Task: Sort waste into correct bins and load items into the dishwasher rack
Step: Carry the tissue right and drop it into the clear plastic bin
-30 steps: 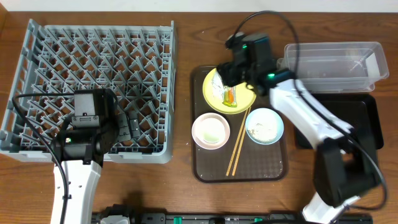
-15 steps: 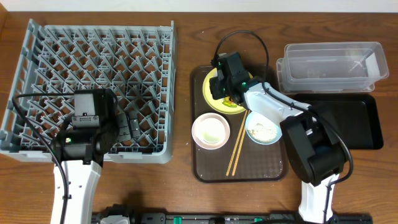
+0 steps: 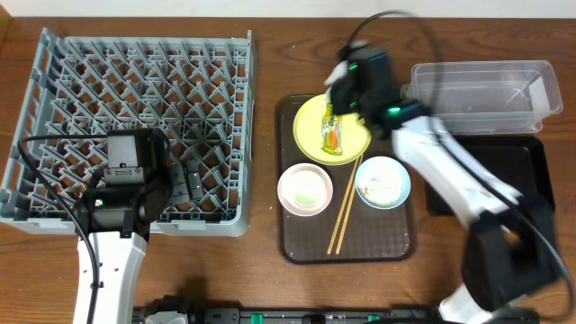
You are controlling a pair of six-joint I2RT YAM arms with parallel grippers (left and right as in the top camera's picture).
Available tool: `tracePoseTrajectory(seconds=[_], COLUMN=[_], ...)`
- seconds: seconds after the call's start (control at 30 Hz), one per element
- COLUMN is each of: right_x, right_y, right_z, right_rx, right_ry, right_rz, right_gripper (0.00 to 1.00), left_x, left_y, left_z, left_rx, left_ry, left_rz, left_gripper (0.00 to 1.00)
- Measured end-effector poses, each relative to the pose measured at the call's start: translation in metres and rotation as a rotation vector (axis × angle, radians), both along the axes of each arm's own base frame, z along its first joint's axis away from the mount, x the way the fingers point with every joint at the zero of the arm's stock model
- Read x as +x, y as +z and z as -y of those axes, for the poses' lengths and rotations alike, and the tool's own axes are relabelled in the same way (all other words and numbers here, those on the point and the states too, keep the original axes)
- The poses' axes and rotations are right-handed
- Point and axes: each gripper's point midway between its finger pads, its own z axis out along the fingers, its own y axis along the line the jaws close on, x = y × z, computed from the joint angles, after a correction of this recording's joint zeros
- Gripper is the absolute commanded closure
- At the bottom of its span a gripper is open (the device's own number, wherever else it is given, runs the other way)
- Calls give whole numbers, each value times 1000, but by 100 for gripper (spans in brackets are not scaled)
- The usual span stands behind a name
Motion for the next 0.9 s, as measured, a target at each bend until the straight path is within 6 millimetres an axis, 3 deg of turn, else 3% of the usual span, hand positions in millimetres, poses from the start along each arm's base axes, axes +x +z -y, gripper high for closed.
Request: tracePoseTrajectory(seconds=[0.1, 0.17, 0.3, 0.4, 0.47, 0.5, 0.57, 0.6, 0.77, 0.9], right_x=[6, 7, 5, 1, 0, -1, 0, 0, 5, 8], right_y=[40, 49, 35, 17, 6, -1, -12, -16, -15, -13], right_z=[49, 84, 142, 174, 191, 198, 210, 213, 209, 196], right_rx=[15, 23, 30, 40, 46, 52, 58, 62, 85, 109], right_ry=[-139, -245, -423, -527, -582, -607, -648, -658, -619, -541], right_rz=[63, 65, -8, -72, -107, -125, -150, -158, -147, -149], right_gripper=[88, 88, 88, 87, 78, 65, 31, 26, 24, 28], left_x=[0, 0, 0, 0, 0, 0, 0, 0, 0, 0], left_y=[0, 0, 0, 0, 0, 0, 0, 0, 0, 0], left_z=[0, 0, 0, 0, 0, 0, 0, 0, 0, 0], left_rx=[0, 0, 0, 0, 0, 0, 0, 0, 0, 0], left_ry=[0, 0, 0, 0, 0, 0, 0, 0, 0, 0], left_rz=[0, 0, 0, 0, 0, 0, 0, 0, 1, 1], left_gripper=[2, 2, 2, 2, 2, 2, 2, 2, 2, 2])
